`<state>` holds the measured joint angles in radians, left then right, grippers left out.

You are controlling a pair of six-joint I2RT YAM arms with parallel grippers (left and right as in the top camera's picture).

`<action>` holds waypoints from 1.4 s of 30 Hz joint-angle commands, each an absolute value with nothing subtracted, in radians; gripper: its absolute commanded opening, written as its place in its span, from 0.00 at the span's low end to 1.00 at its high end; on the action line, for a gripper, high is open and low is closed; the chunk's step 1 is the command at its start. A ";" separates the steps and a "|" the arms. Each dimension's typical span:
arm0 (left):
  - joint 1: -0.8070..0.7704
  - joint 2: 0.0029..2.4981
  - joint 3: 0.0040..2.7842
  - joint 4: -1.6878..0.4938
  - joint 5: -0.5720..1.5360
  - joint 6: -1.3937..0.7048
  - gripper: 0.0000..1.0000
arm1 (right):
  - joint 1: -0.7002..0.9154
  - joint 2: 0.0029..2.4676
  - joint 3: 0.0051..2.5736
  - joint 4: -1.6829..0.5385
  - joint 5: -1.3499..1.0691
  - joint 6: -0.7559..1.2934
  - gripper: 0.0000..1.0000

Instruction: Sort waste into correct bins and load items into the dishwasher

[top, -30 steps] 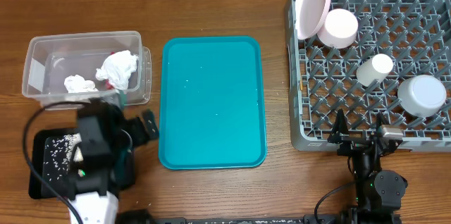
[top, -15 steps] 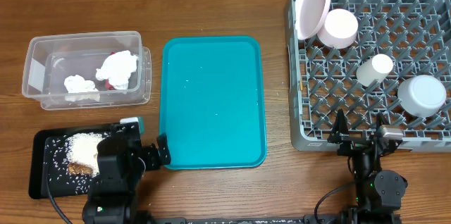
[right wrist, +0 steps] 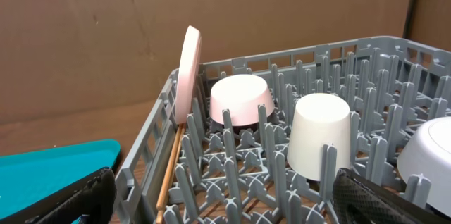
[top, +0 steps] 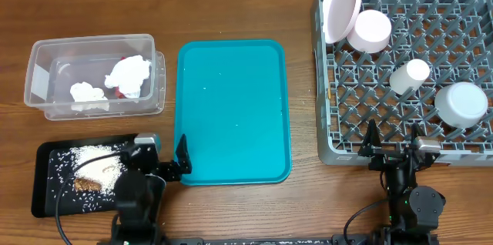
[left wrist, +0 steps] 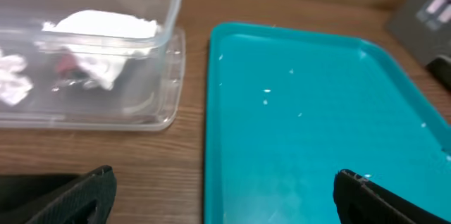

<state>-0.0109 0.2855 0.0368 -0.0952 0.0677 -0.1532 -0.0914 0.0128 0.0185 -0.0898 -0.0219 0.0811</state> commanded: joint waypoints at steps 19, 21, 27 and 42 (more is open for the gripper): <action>-0.078 0.003 0.005 -0.074 -0.033 -0.022 1.00 | -0.096 0.003 0.008 -0.084 -0.020 0.078 1.00; -0.078 0.003 0.004 -0.075 -0.033 -0.021 1.00 | -0.096 0.003 0.008 -0.084 -0.020 0.078 1.00; -0.076 0.003 0.005 -0.076 -0.034 0.042 1.00 | -0.096 0.003 0.008 -0.084 -0.020 0.078 1.00; -0.030 0.003 0.005 -0.076 -0.018 0.060 1.00 | -0.096 0.003 0.008 -0.084 -0.020 0.078 1.00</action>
<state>-0.0372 0.0151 0.0116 -0.0811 -0.0193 0.0368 -0.0910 0.0128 0.0185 -0.0902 -0.0216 0.0814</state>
